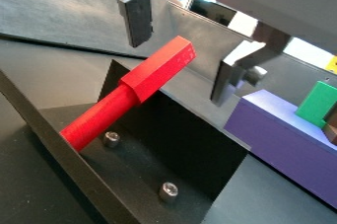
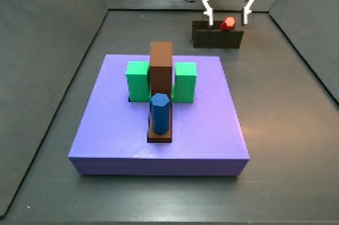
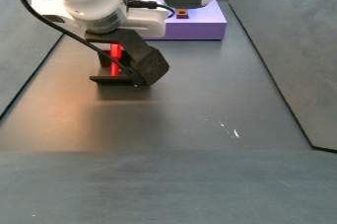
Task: Pick up the red object. Move up. Place the red object on the fixture. Regrasp the red object. Move to above the board. Insert the red object.
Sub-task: Regrasp the red object.
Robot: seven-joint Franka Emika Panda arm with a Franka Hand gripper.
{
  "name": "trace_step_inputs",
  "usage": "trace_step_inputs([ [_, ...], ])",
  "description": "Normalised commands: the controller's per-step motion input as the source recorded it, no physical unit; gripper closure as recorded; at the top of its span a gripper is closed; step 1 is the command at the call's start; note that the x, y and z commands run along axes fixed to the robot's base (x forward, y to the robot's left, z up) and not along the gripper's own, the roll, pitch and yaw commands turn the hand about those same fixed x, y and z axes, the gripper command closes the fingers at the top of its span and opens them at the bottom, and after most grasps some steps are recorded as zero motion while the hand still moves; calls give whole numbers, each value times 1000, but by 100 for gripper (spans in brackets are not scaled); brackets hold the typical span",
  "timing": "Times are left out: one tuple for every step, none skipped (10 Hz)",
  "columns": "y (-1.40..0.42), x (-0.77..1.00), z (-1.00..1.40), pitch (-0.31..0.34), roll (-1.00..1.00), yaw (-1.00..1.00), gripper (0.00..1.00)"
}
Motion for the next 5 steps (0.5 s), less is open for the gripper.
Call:
trace_step_inputs([
  [-134,0,303,0,846,20,0],
  [-114,0,289,0,1000,34,0],
  [-77,0,300,0,1000,46,0],
  [-77,0,280,0,1000,71,0],
  [-77,0,251,0,1000,126,0],
])
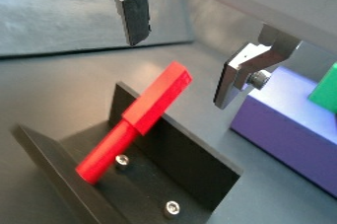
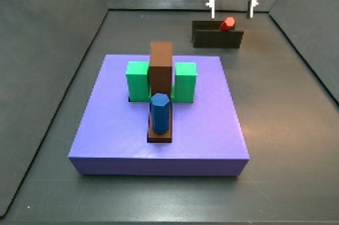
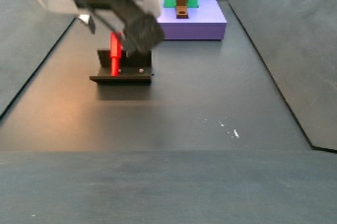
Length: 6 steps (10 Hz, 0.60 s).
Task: Pick up the red object. Move up. Place the red object on the fixture. Regrasp the red object. Move to above the board. Insert the red object.
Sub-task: Regrasp the red object.
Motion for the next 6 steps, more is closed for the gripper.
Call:
trace_step_inputs([
  [-97,43,209,0,1000,166,0],
  [-114,126,189,0,1000,214,0],
  [-109,177,160,0,1000,243,0],
  [-89,140,163,0,1000,243,0],
  [-60,89,129,0,1000,231,0],
  [-34,51,120,0,1000,191,0],
])
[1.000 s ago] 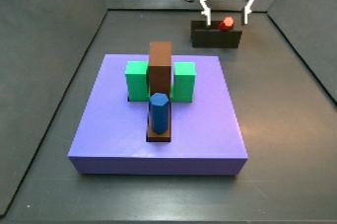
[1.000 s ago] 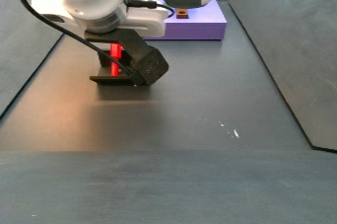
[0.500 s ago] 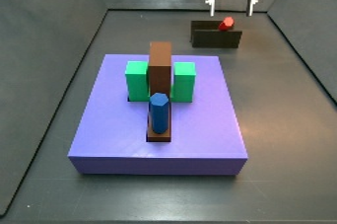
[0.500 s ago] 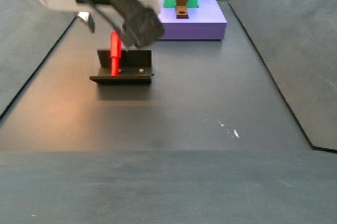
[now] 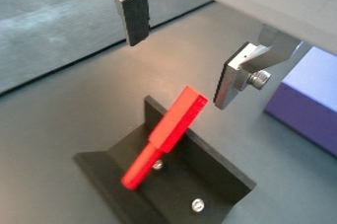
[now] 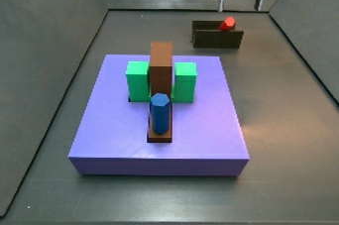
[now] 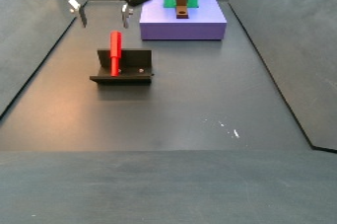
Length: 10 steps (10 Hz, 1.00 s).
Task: Pick up the red object. Move up. Place the red object on the fixture. Regrasp the red object. Move to above the board. Insert the red object.
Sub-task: Regrasp the red object.
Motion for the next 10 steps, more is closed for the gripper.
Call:
trace_step_inputs([
  [0,0,91,0,1000,157,0],
  [-11,0,26,0,1000,57,0],
  [0,-11,17,149,1000,0,0],
  [-3,-29,43,160,1000,0,0],
  [-6,-66,57,206,1000,0,0],
  [-14,-77,54,220,1000,0,0],
  [-46,-71,26,231,1000,0,0],
  [-171,-54,0,206,1000,0,0],
  [-229,-3,-91,120,1000,0,0],
  [-209,-6,-103,89,1000,0,0],
])
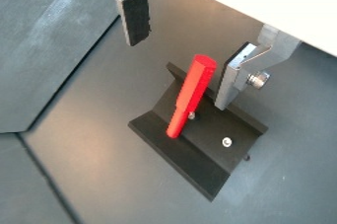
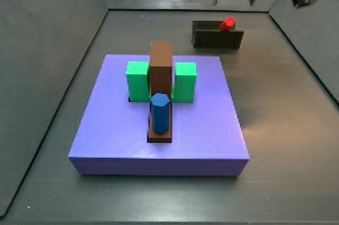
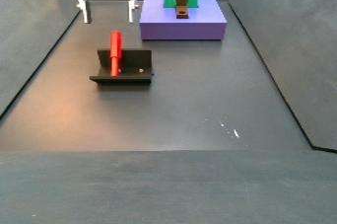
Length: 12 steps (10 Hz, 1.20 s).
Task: Pick up the red object. Move up. Place the red object on the fixture. Regrasp the red object. Move to above the board. Insert the red object.
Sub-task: Regrasp the red object.
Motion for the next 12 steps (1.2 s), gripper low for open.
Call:
trace_step_inputs([
  [-194,-17,-103,49,991,0,0],
  [-163,-69,-97,0,1000,0,0],
  [-174,-26,-86,0,951,0,0],
  [-166,6,-51,-43,714,26,0],
  [-129,160,0,-149,597,114,0],
  [-46,194,-54,-266,440,126,0],
  [0,146,-126,-411,243,137,0],
  [0,217,-114,-394,100,189,0],
  [0,177,-83,-403,57,197,0],
  [0,189,-60,-403,37,206,0],
  [0,109,-120,-323,60,211,0],
  [0,0,-266,-180,74,191,0],
])
